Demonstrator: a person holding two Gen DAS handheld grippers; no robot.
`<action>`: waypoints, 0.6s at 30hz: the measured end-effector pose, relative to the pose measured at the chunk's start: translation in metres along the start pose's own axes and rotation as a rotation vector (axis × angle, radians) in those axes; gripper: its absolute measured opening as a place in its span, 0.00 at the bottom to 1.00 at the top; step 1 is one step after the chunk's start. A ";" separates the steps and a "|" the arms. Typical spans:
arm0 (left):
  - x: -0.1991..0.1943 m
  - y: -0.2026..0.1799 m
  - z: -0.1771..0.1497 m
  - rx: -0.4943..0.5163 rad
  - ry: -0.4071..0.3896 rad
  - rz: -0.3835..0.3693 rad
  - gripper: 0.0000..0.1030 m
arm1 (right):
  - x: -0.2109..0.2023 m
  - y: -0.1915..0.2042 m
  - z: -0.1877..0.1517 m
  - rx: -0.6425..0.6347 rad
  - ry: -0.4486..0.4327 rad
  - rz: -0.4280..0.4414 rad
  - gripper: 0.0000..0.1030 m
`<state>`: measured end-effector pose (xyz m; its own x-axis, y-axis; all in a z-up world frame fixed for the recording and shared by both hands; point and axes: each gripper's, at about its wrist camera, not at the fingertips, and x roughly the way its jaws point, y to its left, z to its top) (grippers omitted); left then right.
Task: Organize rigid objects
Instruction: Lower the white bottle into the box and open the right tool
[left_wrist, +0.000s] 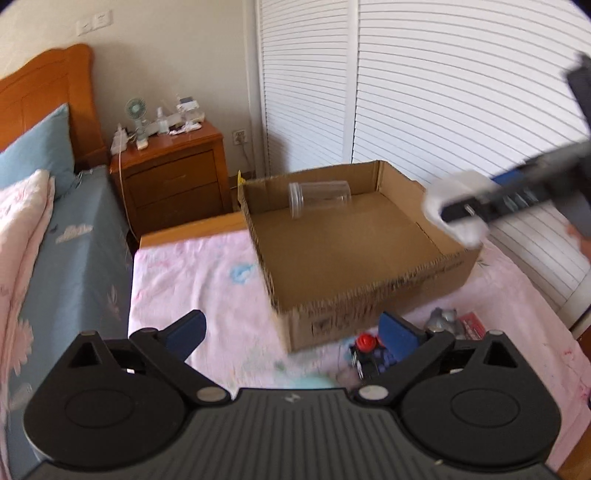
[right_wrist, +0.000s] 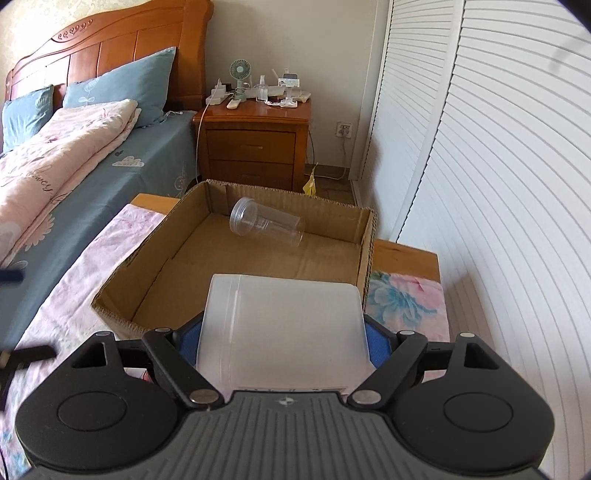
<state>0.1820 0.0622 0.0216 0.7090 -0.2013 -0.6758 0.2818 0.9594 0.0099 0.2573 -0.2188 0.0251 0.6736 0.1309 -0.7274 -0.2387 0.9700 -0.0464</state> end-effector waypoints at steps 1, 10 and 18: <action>-0.003 0.001 -0.007 -0.018 -0.006 -0.004 0.97 | 0.005 0.000 0.005 -0.004 0.003 -0.004 0.84; -0.019 0.008 -0.045 -0.119 -0.011 0.018 0.96 | 0.065 0.002 0.046 -0.041 0.036 -0.052 0.84; -0.019 0.007 -0.060 -0.139 0.012 0.005 0.96 | 0.079 -0.004 0.048 -0.018 0.028 -0.077 1.00</action>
<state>0.1318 0.0842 -0.0100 0.7021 -0.1951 -0.6849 0.1855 0.9786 -0.0887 0.3453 -0.2027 0.0007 0.6707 0.0500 -0.7401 -0.1993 0.9732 -0.1148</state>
